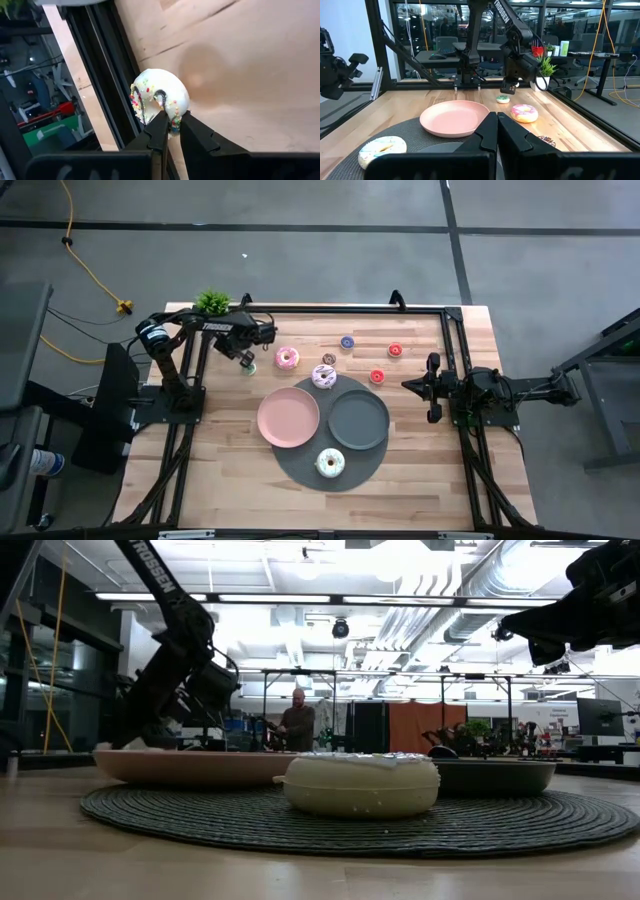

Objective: Pick & Place donuts
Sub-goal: Put the small white donut on the black plate

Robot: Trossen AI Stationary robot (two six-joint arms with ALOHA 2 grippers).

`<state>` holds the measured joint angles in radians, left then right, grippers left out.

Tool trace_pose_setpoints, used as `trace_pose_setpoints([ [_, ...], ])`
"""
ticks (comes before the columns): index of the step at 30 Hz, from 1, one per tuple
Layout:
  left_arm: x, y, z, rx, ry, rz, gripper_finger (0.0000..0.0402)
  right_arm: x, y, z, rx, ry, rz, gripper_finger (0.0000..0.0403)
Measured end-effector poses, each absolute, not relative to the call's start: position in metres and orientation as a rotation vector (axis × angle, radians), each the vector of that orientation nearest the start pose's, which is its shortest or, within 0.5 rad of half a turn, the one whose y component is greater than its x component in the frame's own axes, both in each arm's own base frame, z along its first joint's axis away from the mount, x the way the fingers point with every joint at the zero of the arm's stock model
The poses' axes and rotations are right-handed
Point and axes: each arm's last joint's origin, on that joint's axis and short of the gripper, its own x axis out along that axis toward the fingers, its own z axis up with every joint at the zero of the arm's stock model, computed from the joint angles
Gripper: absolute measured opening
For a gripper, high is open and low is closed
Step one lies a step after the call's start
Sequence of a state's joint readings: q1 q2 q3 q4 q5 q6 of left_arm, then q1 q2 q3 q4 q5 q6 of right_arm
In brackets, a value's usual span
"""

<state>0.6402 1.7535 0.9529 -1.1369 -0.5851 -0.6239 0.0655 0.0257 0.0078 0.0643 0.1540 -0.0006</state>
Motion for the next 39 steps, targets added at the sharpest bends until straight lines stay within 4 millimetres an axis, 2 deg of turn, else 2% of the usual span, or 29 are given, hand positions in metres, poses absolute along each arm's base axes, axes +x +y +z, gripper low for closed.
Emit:
trace_pose_setpoints([
  [9, 0.216, 0.156, 0.164, -0.362, 1.656, 1.329, 0.0037, 0.098, 0.002, 0.17, 0.005, -0.047, -0.089, 0.0],
  [17, 0.26, 0.135, 0.199, -0.286, 1.518, 1.21, 0.0037, 0.098, 0.002, 0.17, 0.005, -0.046, -0.089, 0.0],
  [29, 0.328, 0.075, 0.27, -0.077, 1.251, 0.837, 0.0037, 0.098, 0.002, 0.17, 0.005, -0.046, -0.088, 0.0],
  [33, 0.343, 0.051, 0.284, 0.021, 1.182, 0.694, 0.0037, 0.098, 0.002, 0.17, 0.005, -0.046, -0.089, 0.0],
  [39, 0.36, 0.012, 0.291, 0.207, 1.094, 0.423, 0.0037, 0.098, 0.002, 0.17, 0.005, -0.046, -0.088, 0.0],
])
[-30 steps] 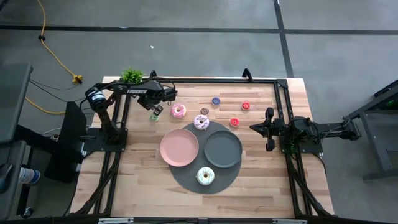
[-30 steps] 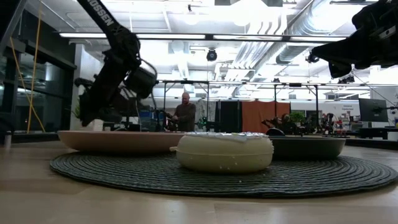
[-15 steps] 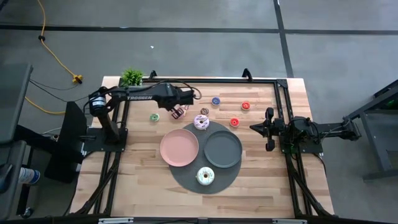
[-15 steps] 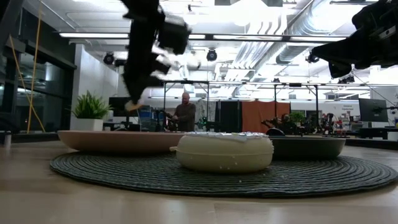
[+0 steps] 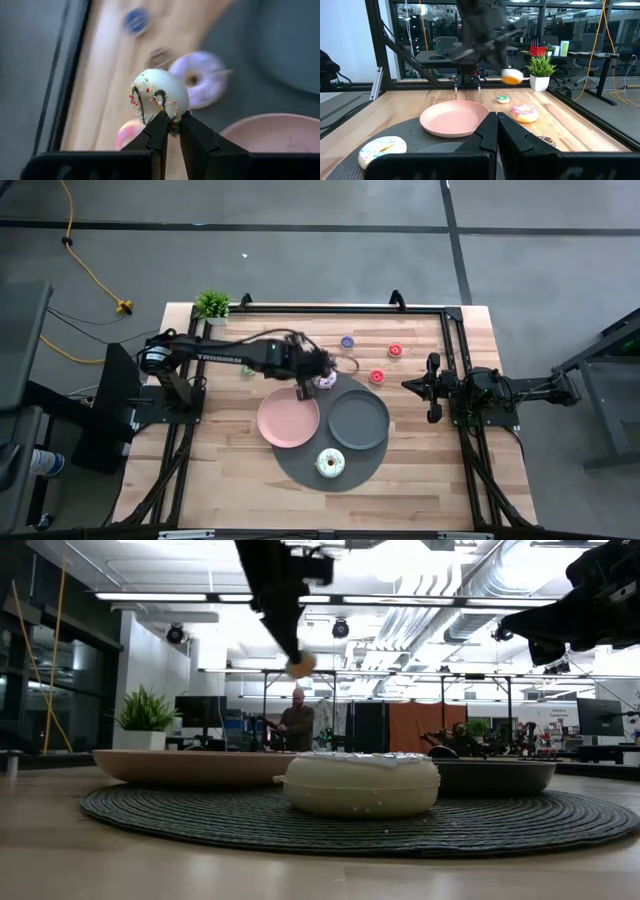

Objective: Pick & Place donuts
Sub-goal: Put the small white donut on the black plate

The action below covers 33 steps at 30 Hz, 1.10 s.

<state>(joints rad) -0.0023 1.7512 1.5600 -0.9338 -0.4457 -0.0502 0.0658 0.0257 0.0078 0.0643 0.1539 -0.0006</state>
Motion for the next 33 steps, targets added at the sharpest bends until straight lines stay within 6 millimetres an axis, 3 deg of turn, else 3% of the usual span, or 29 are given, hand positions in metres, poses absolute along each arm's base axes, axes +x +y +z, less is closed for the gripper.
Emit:
trace_pose_setpoints([
  [7, 0.371, -0.028, 0.298, 0.479, 0.983, 0.177, 0.0037, 0.098, 0.002, 0.17, 0.005, -0.046, -0.088, 0.0],
  [18, 0.376, -0.066, 0.301, 0.835, 0.854, -0.101, 0.0037, 0.098, 0.002, 0.17, 0.005, -0.046, -0.089, 0.0],
  [25, 0.378, -0.075, 0.278, 0.917, 0.787, -0.186, 0.0037, 0.098, 0.002, 0.171, 0.005, -0.047, -0.088, 0.0],
  [33, 0.373, -0.072, 0.236, 1.011, 0.762, -0.216, 0.0037, 0.098, 0.002, 0.17, 0.005, -0.046, -0.089, 0.0],
])
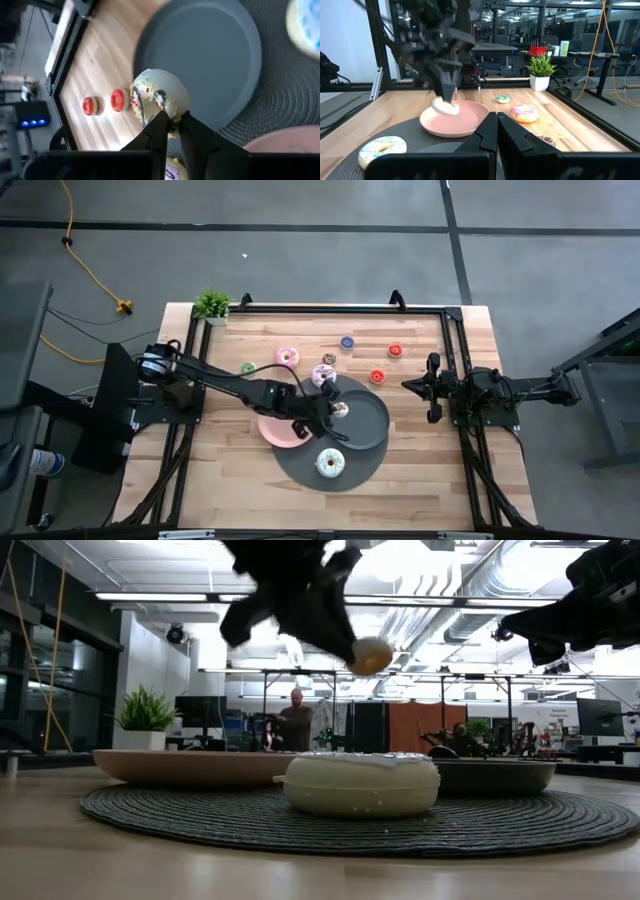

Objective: Pick & Place donuts
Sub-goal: Put the small white donut on the black plate

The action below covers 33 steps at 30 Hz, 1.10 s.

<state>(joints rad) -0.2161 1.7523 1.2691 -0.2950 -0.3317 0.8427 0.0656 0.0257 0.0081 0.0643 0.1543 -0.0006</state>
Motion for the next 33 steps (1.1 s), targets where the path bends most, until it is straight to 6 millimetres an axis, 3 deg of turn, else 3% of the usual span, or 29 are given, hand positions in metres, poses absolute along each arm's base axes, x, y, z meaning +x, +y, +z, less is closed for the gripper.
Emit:
trace_pose_setpoints([
  [6, 0.368, -0.072, 0.208, 1.154, 0.697, -0.264, 0.0037, 0.098, 0.002, 0.17, 0.005, -0.046, -0.088, 0.0],
  [12, 0.376, -0.073, 0.179, 1.299, 0.72, -0.325, 0.0037, 0.098, 0.002, 0.171, 0.005, -0.047, -0.089, 0.0],
  [16, 0.386, -0.072, 0.163, 1.431, 0.75, -0.232, 0.0037, 0.098, 0.002, 0.17, 0.005, -0.046, -0.088, 0.0],
  [19, 0.39, -0.067, 0.16, 1.467, 0.782, -0.163, 0.0037, 0.099, 0.002, 0.17, 0.004, -0.045, -0.088, 0.0],
  [23, 0.389, -0.062, 0.155, 1.459, 0.812, -0.201, 0.0045, 0.099, 0.002, 0.17, 0.004, -0.045, -0.088, 0.0],
  [33, 0.39, -0.053, 0.155, 1.412, 0.805, -0.208, 0.0118, 0.099, 0.002, 0.17, 0.004, -0.046, -0.088, 0.0],
])
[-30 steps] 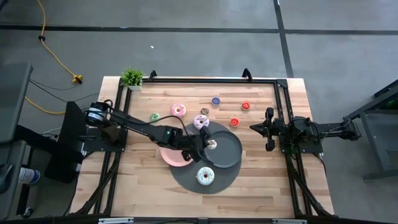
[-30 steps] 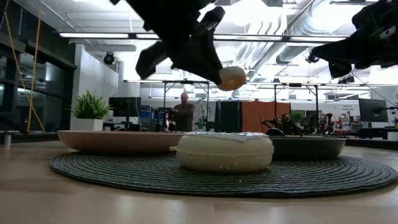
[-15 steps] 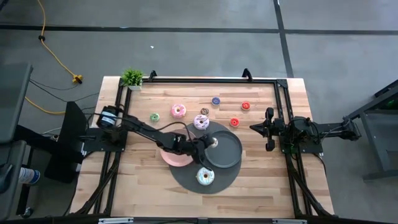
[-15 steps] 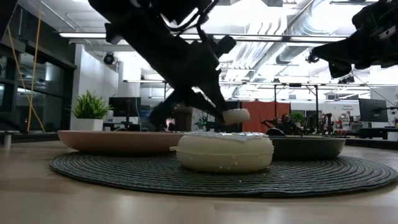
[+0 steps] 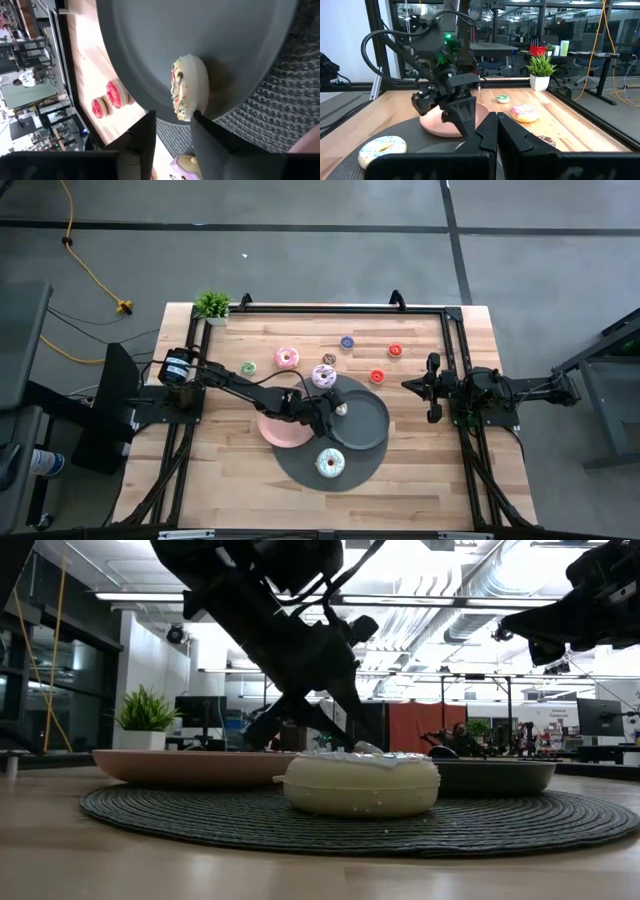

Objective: Pick & Place donuts
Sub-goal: Put the small white donut on the black plate, then put the small green donut on the black plate

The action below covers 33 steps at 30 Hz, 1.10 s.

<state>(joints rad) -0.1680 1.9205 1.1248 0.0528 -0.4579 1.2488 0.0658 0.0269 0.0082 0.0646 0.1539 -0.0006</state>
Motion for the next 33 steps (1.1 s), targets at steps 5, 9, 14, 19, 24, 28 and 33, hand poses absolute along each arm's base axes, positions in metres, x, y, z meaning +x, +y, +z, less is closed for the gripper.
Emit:
trace_pose_setpoints([
  [5, 0.391, -0.054, 0.156, 1.413, 0.802, -0.2, 0.0133, 0.099, 0.002, 0.17, 0.004, -0.045, -0.088, 0.0],
  [9, 0.389, -0.053, 0.159, 1.427, 0.826, -0.155, 0.0134, 0.099, 0.002, 0.17, 0.004, -0.045, -0.088, 0.0],
  [14, 0.387, -0.051, 0.159, 1.445, 0.869, -0.146, 0.0134, 0.099, 0.002, 0.17, 0.004, -0.045, -0.088, 0.0],
  [19, 0.38, -0.049, 0.153, 1.423, 0.981, -0.112, 0.0134, 0.099, 0.002, 0.17, 0.004, -0.046, -0.088, 0.0],
  [24, 0.373, -0.044, 0.176, 1.221, 0.965, 0.121, 0.0134, 0.099, 0.002, 0.17, 0.004, -0.045, -0.089, 0.0],
  [28, 0.36, -0.042, 0.204, 1.005, 0.912, 0.24, 0.0134, 0.099, 0.002, 0.17, 0.004, -0.046, -0.088, 0.0],
  [33, 0.335, -0.028, 0.235, 0.67, 0.884, 0.436, 0.0134, 0.099, 0.002, 0.17, 0.004, -0.045, -0.089, 0.0],
])
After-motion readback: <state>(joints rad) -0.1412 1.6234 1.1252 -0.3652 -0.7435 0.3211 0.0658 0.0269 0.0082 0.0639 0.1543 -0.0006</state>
